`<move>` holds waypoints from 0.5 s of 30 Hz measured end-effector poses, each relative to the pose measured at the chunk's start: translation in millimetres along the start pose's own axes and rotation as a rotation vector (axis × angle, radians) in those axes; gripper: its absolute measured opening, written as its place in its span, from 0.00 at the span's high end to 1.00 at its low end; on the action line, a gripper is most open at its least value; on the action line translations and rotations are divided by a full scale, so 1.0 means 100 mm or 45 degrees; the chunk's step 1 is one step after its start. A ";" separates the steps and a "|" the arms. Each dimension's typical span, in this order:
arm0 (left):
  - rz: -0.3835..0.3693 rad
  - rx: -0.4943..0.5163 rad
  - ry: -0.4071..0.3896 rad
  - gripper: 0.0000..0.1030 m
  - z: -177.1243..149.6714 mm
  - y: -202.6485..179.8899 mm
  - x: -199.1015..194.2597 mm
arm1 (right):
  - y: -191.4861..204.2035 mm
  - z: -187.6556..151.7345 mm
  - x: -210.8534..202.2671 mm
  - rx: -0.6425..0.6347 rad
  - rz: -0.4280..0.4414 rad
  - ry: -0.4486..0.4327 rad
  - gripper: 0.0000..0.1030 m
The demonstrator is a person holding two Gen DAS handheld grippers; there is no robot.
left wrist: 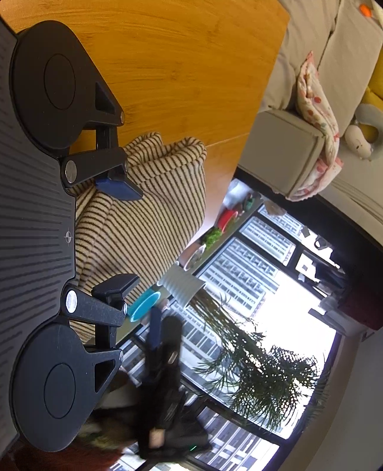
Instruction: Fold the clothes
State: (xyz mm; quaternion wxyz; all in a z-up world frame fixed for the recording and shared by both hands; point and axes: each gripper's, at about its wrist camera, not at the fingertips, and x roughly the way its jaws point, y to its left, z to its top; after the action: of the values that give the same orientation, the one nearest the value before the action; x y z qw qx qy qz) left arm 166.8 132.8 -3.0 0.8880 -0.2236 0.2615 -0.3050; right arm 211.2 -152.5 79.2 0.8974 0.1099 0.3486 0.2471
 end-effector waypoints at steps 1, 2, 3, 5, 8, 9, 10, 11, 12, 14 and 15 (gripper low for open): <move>-0.001 0.007 0.000 0.42 0.00 0.00 0.00 | -0.06 0.07 0.15 0.010 0.016 0.039 0.14; -0.005 0.007 -0.001 0.42 0.00 0.01 0.00 | -0.12 0.15 0.31 0.024 0.033 0.079 0.14; -0.010 0.005 -0.001 0.42 0.00 0.02 0.00 | -0.19 0.16 0.49 0.074 0.053 0.139 0.14; -0.011 -0.009 -0.001 0.42 0.00 0.06 0.00 | -0.33 0.18 0.86 0.179 0.095 0.263 0.14; -0.009 -0.042 -0.014 0.41 0.00 0.13 -0.02 | -0.24 0.13 1.01 0.180 0.193 0.294 0.31; -0.021 -0.065 -0.020 0.40 0.01 0.17 -0.03 | -0.11 0.12 0.89 0.066 0.217 0.215 0.34; -0.034 -0.089 -0.021 0.39 0.01 0.19 -0.04 | 0.02 0.12 0.76 -0.050 0.243 0.133 0.35; -0.045 -0.109 -0.021 0.39 0.01 0.22 -0.03 | 0.08 0.09 0.65 -0.102 0.266 0.074 0.35; -0.050 -0.113 -0.018 0.39 0.01 0.22 -0.02 | 0.05 0.06 0.65 -0.095 0.227 0.078 0.35; -0.054 -0.096 -0.015 0.40 0.00 0.19 0.00 | -0.03 -0.01 0.68 -0.069 0.139 0.097 0.35; -0.056 -0.079 -0.017 0.41 -0.01 0.16 0.00 | -0.13 -0.07 0.74 -0.051 0.085 0.106 0.35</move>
State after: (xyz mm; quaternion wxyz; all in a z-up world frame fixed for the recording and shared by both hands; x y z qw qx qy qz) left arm 173.5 144.3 -12.8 0.8755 -0.2587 0.2599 -0.3148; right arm 257.7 -124.9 27.3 0.8753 0.0931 0.3769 0.2881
